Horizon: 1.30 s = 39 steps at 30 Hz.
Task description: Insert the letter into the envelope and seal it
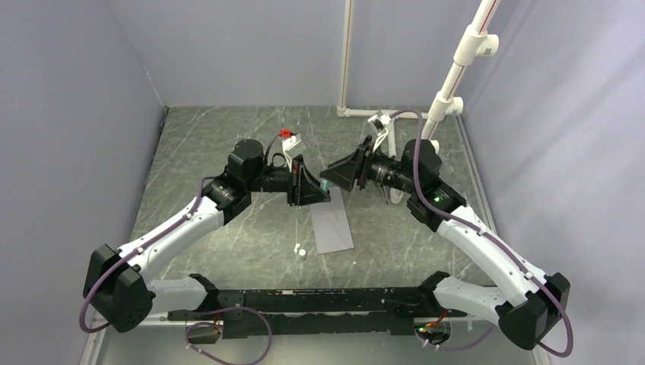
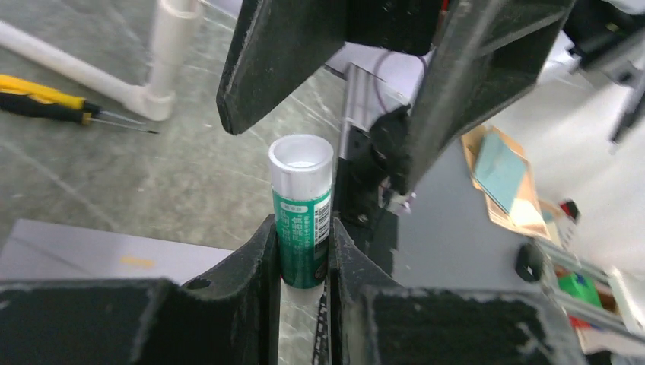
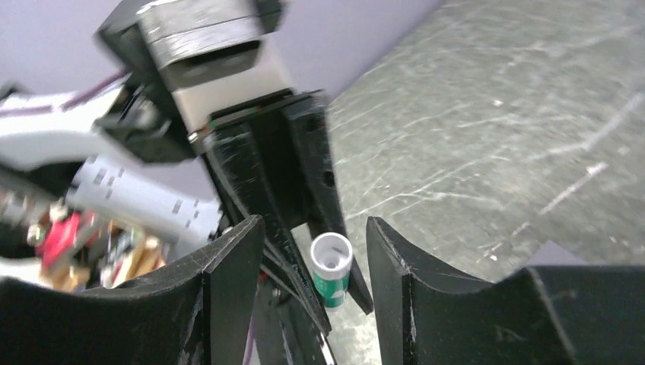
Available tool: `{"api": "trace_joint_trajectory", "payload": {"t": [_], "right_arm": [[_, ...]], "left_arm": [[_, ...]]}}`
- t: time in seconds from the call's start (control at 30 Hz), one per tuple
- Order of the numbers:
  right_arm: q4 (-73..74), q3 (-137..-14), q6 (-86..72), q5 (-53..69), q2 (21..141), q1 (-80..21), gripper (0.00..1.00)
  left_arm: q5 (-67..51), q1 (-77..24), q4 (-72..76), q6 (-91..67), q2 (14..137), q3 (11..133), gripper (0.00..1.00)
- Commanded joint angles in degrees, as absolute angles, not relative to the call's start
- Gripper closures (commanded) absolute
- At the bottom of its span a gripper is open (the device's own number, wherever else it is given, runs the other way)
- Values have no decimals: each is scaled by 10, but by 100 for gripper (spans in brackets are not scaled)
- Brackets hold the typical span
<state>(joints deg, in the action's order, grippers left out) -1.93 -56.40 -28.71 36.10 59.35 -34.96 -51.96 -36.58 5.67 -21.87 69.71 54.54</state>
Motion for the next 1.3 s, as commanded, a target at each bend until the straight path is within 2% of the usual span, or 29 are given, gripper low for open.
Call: {"api": "trace_joint_trajectory", "payload": {"t": [0.0,0.17,0.3,0.5,0.57,0.7,0.8,0.87,1.0,1.07,1.17,1.2,1.27], "right_arm": [[-14,-578,-414,165,602,-376,43],[19,-590,-417,131,622,-386,43],[19,-591,-421,145,632,-390,53],[11,-590,-419,152,635,-390,84],[-5,-587,-400,170,629,-390,100],[-73,-574,-294,287,599,-387,100],[-174,-536,-231,516,569,-385,100],[-199,-545,-229,626,566,-385,100],[-167,-570,-201,720,567,-390,100],[-156,-572,-199,723,564,-394,100],[-114,-598,-224,597,558,-399,100],[-80,-615,-231,526,559,-400,91],[-10,-643,-271,344,568,-401,62]], "left_arm": [[-404,-364,103,-242,689,530,98],[-384,-365,110,-253,690,524,98],[-377,-365,105,-254,689,523,98],[-397,-365,107,-253,688,524,98],[-411,-364,99,-247,686,527,98],[-482,-364,68,-227,684,542,98],[-571,-365,38,-209,688,559,98],[-646,-365,37,-205,689,562,98],[-710,-365,65,-214,674,551,97],[-716,-365,82,-218,668,546,98],[-668,-365,48,-196,664,558,97],[-631,-365,29,-190,662,563,98],[-531,-364,17,-187,659,565,98]]}}
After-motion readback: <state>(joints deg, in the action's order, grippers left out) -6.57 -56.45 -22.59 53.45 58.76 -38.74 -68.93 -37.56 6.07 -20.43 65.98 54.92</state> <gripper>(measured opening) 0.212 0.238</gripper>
